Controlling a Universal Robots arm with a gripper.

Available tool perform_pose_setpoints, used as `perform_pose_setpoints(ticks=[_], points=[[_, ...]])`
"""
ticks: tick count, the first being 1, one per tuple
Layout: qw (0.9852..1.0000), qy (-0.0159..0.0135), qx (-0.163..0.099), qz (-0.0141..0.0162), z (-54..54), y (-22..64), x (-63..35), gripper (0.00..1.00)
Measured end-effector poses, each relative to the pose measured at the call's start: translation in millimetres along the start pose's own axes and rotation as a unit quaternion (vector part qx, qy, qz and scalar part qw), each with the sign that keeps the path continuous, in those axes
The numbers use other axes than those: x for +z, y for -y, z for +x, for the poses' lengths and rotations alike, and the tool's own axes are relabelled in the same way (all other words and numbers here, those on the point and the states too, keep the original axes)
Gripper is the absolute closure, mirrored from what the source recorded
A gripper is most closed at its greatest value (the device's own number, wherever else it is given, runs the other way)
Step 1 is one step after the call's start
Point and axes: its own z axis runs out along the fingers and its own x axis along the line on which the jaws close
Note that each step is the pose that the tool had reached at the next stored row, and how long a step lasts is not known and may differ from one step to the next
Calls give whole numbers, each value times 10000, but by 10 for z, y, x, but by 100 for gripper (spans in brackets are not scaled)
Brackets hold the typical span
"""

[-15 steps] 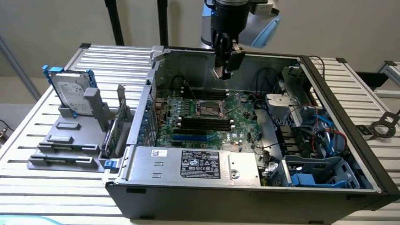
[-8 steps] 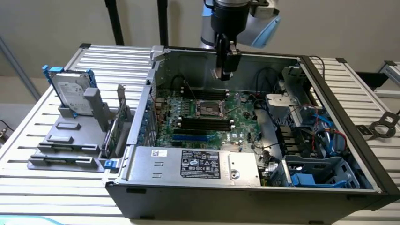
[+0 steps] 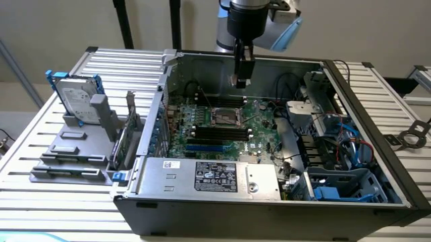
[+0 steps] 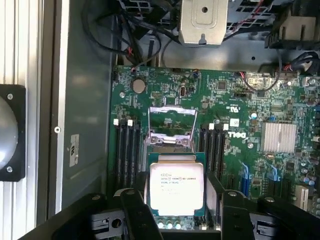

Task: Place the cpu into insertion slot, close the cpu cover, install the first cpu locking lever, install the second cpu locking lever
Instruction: 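Place the cpu into insertion slot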

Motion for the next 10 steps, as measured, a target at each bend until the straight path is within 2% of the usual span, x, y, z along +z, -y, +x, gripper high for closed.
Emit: perform_pose_setpoints(ticks=[4, 7, 9, 10], points=[[9994, 19, 343, 0, -1, 2, 27, 45], [9990, 25, 450, 7, -5, 5, 61, 45], [9990, 10, 450, 8, -7, 12, 76, 45], [9990, -8, 442, 9, -8, 23, 81, 45]])
